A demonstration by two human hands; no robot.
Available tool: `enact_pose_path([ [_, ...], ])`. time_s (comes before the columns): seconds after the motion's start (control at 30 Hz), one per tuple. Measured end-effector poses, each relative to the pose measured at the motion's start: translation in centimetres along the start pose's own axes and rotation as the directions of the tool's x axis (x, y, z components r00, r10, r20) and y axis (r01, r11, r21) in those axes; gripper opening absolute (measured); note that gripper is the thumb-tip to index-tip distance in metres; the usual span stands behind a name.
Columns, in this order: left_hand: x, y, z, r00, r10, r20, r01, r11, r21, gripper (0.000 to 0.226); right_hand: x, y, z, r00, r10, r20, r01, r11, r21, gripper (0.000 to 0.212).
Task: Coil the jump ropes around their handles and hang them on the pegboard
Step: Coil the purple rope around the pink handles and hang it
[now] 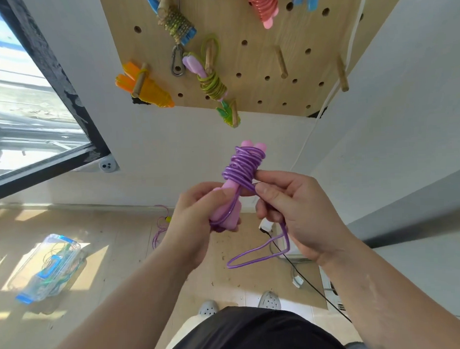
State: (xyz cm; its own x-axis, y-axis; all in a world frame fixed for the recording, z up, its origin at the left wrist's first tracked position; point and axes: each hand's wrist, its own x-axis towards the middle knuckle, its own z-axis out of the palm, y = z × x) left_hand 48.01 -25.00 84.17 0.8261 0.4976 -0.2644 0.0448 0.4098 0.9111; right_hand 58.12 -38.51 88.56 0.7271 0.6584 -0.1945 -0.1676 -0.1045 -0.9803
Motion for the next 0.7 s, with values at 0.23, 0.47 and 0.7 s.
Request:
enact_pose_path([
  [0.23, 0.0, -0.3, 1.0, 0.972, -0.220, -0.078, 0.187, 0.935, -0.300, 0.040, 0.4, -0.9, -0.4, 0.996, -0.086, -0.002, 0.074, 0.865, -0.497, 0.015],
  [0.47, 0.8, 0.1, 0.4, 0.958, -0.247, -0.147, 0.147, 0.861, -0.487, 0.034, 0.1, -0.6, 0.8, 0.873, -0.370, 0.319, 0.438, 0.303, -0.846, 0.033],
  [0.7, -1.0, 1.2, 1.0, 0.964, -0.170, 0.206, 0.260, 0.772, -0.580, 0.051, 0.8, -1.5, -0.9, 0.995, -0.065, 0.071, 0.072, 0.992, -0.106, 0.008],
])
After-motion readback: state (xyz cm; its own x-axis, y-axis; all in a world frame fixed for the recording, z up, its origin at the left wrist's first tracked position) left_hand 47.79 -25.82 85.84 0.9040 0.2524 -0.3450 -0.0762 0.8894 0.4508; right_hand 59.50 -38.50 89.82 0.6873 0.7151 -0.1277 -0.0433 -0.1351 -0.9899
